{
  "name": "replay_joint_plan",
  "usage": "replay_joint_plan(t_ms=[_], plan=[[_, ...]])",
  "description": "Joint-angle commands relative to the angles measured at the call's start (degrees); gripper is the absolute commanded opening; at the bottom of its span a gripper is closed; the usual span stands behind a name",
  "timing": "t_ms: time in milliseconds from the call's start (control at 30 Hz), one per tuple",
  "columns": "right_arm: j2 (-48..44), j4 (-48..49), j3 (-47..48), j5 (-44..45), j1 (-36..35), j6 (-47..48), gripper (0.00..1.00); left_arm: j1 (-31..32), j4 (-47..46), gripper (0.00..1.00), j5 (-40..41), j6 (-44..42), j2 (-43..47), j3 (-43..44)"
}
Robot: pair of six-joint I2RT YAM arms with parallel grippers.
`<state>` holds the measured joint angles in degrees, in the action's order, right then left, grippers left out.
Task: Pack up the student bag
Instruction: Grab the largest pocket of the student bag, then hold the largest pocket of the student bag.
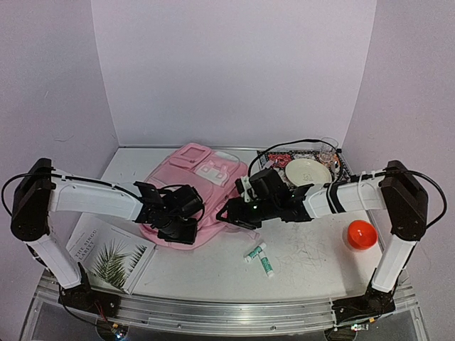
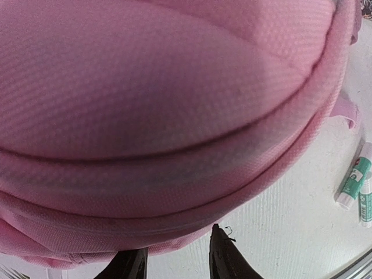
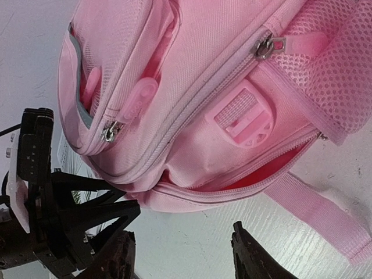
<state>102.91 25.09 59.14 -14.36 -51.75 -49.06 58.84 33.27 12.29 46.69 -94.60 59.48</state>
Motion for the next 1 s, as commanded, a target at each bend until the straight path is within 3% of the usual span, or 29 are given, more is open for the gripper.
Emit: replay_joint_plan(t_ms=[0, 333, 733, 967], plan=[[-1.12, 0.58, -0.30, -0.66, 0.08, 1.05, 0.58, -0.74, -5.28, 0.36, 1.94, -4.64, -1.71, 1.50], [3.36, 6.33, 2.14, -3.48, -0.38, -2.48, 0.59, -2.01, -8.48, 0.38, 9.44, -5.39, 3.81, 3.52], [12.83, 13.82, 12.05, -6.33, -0.61, -9.30, 0.68, -3.55, -9.24, 0.26, 9.63, -7.11, 5.08, 3.20], [17.59, 15.71, 15.29, -5.52, -0.58, -13.64, 0.68, -3.84, -10.47, 0.22, 9.11, -7.52, 4.82, 2.86]])
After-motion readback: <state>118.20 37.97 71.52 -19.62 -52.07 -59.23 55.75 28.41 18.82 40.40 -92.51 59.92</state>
